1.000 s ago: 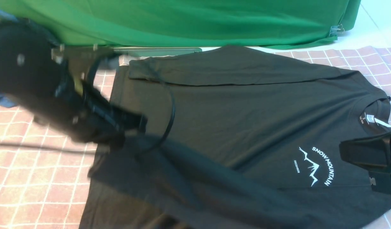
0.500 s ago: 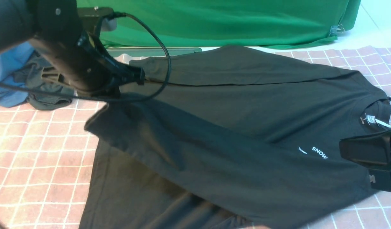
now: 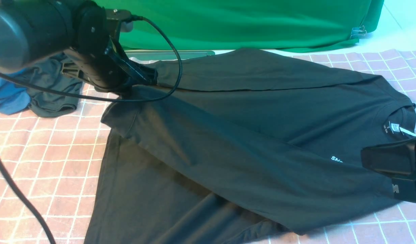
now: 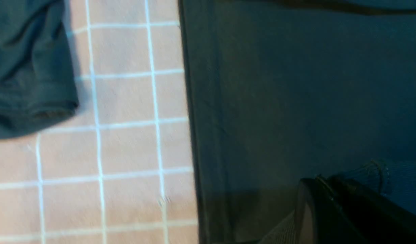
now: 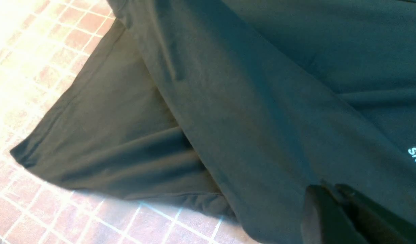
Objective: Fold a long-sleeved shirt over a pink coffee tablecloth.
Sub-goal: 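Fold the left side of the black T-shirt inward over its body, then grab the top left corner of the dark shirt with the left gripper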
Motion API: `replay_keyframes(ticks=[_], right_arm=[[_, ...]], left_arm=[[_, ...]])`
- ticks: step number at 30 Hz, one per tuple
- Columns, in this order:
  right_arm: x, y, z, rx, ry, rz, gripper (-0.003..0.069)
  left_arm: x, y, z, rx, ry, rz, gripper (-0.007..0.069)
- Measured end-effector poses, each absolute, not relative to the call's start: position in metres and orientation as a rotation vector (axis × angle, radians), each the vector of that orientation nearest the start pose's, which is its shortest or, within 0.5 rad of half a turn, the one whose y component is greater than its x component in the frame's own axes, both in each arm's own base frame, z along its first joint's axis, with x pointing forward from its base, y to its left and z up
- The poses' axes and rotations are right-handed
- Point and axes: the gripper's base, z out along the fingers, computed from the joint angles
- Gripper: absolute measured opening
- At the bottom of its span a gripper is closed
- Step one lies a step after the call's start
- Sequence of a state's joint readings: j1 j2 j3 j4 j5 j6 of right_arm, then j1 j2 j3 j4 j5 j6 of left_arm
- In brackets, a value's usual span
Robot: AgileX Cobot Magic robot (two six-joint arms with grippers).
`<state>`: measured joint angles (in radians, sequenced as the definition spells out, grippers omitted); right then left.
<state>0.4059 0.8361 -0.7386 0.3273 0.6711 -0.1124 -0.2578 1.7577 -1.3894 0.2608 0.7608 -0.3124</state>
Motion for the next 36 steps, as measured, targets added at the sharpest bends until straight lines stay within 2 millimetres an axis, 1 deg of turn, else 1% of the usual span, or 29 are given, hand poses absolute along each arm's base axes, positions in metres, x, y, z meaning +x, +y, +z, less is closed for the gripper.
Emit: replay_keyframes(ticks=[6, 9, 11, 12, 15, 16, 17, 19, 20, 22, 24, 25, 26, 27, 28, 30, 31, 32, 33, 34, 35, 36], right_arm=[[0.141, 0.08, 0.323, -0.402, 2.226, 0.524, 0.007], [0.141, 0.08, 0.323, -0.401, 2.226, 0.524, 0.007], [0.141, 0.08, 0.323, -0.401, 2.226, 0.524, 0.007], [0.141, 0.08, 0.323, -0.401, 2.226, 0.524, 0.007], [0.141, 0.08, 0.323, -0.374, 2.235, 0.528, 0.007], [0.141, 0.08, 0.323, -0.37, 2.237, 0.528, 0.007], [0.142, 0.079, 0.323, -0.34, 2.262, 0.52, 0.007], [0.146, 0.076, 0.321, -0.32, 2.344, 0.46, 0.007], [0.145, 0.076, 0.322, -0.318, 2.35, 0.452, 0.007], [0.152, 0.073, 0.32, -0.32, 2.472, 0.35, 0.007], [0.158, 0.072, 0.316, -0.339, 2.591, 0.251, 0.007], [0.161, 0.072, 0.313, -0.344, 2.621, 0.232, 0.007], [0.162, 0.072, 0.311, -0.346, 2.637, 0.221, 0.007], [0.166, 0.074, 0.305, -0.353, 2.686, 0.201, 0.007], [0.17, 0.076, 0.3, -0.354, 2.717, 0.198, 0.007], [0.176, 0.08, 0.29, -0.375, 2.743, 0.212, 0.0064], [0.178, 0.082, 0.288, -0.385, 2.747, 0.218, 0.0062], [0.183, 0.087, 0.278, -0.423, 2.764, 0.245, 0.0063], [0.186, 0.09, 0.27, -0.447, 2.786, 0.266, 0.0072], [0.189, 0.093, 0.263, -0.466, 2.811, 0.282, 0.0087], [0.192, 0.096, 0.256, -0.488, 2.837, 0.302, 0.0116], [0.195, 0.1, 0.25, -0.514, 2.856, 0.322, 0.0167]], left_arm=[[0.385, -0.085, 0.261, 0.131, 2.518, 0.07, 0.0034], [0.386, -0.086, 0.261, 0.133, 2.517, 0.07, 0.0058], [0.386, -0.085, 0.261, 0.147, 2.511, 0.09, 0.0122], [0.386, -0.084, 0.261, 0.155, 2.509, 0.102, 0.0142], [0.385, -0.082, 0.262, 0.154, 2.521, 0.134, 0.025], [0.384, -0.081, 0.263, 0.15, 2.526, 0.136, 0.0255], [0.38, -0.08, 0.264, 0.123, 2.552, 0.142, 0.0283], [0.37, -0.079, 0.271, 0.058, 2.61, 0.11, 0.0272], [0.369, -0.078, 0.272, 0.055, 2.613, 0.112, 0.0267], [0.354, -0.081, 0.282, -0.007, 2.656, 0.014, 0.0188], [0.333, -0.086, 0.29, 0.014, 2.665, -0.103, 0.0082], [0.323, -0.089, 0.292, 0.029, 2.67, -0.141, 0.0055], [0.318, -0.091, 0.292, 0.039, 2.671, -0.162, 0.0045], [0.299, -0.096, 0.29, 0.06, 2.682, -0.214, 0.0024], [0.281, -0.102, 0.287, 0.083, 2.7, -0.259, 0.0012], [0.253, -0.107, 0.275, 0.111, 2.745, -0.288, 0.0011], [0.251, -0.108, 0.274, 0.109, 2.751, -0.291, 0.0011], [0.232, -0.111, 0.26, 0.12, 2.801, -0.293, 0.0011], [0.225, -0.111, 0.252, 0.12, 2.825, -0.287, 0.0011], [0.218, -0.111, 0.241, 0.113, 2.855, -0.278, 0.0011], [0.211, -0.11, 0.231, 0.096, 2.884, -0.268, 0.0011], [0.206, -0.108, 0.222, 0.062, 2.91, -0.257, 0.0011]])
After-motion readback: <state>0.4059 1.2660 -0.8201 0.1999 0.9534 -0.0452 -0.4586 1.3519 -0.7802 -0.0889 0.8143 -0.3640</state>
